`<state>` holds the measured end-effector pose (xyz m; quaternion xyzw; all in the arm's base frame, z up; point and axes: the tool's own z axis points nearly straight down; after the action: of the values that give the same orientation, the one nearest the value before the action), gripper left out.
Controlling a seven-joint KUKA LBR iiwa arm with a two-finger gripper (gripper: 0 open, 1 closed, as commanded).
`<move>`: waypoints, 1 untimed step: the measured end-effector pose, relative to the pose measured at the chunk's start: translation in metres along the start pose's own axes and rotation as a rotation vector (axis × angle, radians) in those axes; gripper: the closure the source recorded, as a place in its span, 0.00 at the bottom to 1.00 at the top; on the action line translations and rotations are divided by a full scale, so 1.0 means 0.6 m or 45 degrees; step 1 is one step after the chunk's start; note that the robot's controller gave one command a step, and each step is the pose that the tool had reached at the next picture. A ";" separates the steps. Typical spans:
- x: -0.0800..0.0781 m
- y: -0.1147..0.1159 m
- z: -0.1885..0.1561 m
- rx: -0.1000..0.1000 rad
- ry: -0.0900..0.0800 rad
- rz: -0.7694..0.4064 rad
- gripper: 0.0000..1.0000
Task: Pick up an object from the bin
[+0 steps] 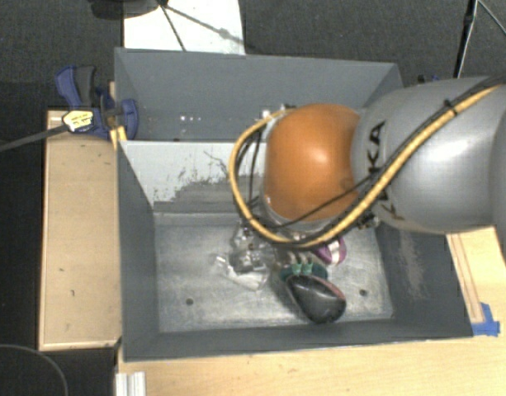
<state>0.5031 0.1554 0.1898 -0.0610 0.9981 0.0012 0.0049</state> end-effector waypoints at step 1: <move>0.003 0.000 0.007 0.001 0.010 0.004 0.00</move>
Offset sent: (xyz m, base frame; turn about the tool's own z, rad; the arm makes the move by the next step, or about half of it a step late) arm 0.0000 0.0000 0.0000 0.0000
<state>0.5014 0.1550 0.1855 -0.0595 0.9982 0.0005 0.0008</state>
